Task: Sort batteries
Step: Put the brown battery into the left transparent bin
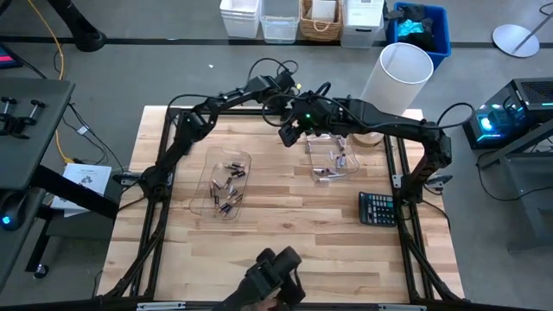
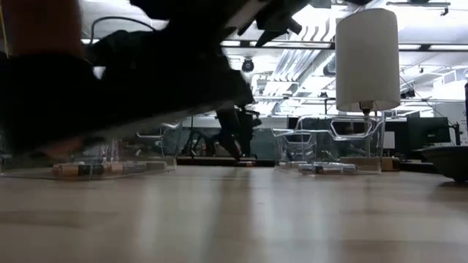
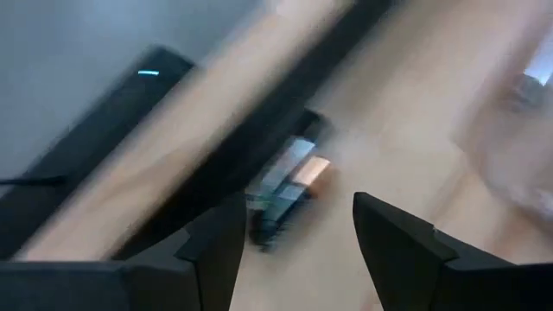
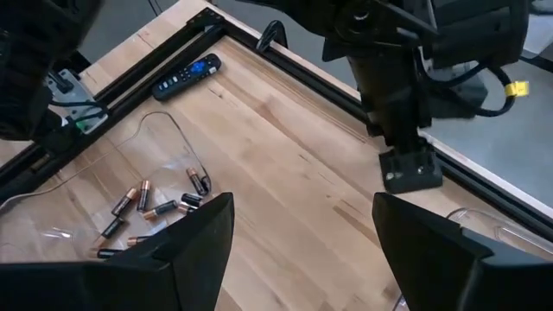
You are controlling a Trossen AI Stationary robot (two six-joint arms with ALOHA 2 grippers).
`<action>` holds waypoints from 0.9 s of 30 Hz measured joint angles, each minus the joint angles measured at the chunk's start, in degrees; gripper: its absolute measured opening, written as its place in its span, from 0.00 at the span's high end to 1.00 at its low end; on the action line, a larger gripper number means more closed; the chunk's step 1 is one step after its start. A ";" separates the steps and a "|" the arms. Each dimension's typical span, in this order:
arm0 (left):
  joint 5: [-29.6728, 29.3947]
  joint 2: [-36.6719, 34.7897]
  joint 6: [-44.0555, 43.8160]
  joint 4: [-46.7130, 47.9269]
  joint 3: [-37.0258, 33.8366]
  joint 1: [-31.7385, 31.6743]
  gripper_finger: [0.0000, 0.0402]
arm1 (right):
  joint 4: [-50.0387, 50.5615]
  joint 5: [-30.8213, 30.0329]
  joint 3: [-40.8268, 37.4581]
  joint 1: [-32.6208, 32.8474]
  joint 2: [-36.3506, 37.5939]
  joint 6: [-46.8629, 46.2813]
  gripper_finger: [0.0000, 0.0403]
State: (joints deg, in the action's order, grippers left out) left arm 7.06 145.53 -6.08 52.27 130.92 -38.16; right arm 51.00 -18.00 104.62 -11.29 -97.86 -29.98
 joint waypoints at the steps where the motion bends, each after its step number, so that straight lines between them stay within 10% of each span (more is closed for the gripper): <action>1: 2.84 0.41 1.47 0.31 0.36 -0.12 0.49 | 0.00 -0.02 0.00 0.00 0.00 -0.02 0.33; 22: 20.52 3.13 16.97 2.15 0.92 -4.28 0.55 | 0.14 2.25 0.00 0.00 0.00 -1.14 0.33; 27: 14.84 3.38 26.28 8.92 1.01 -2.42 0.61 | 0.29 2.33 0.00 0.00 0.00 -1.04 0.33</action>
State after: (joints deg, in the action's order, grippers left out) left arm 21.90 148.91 20.20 61.19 131.93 -40.58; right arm 51.29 -15.67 104.62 -11.29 -97.86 -31.02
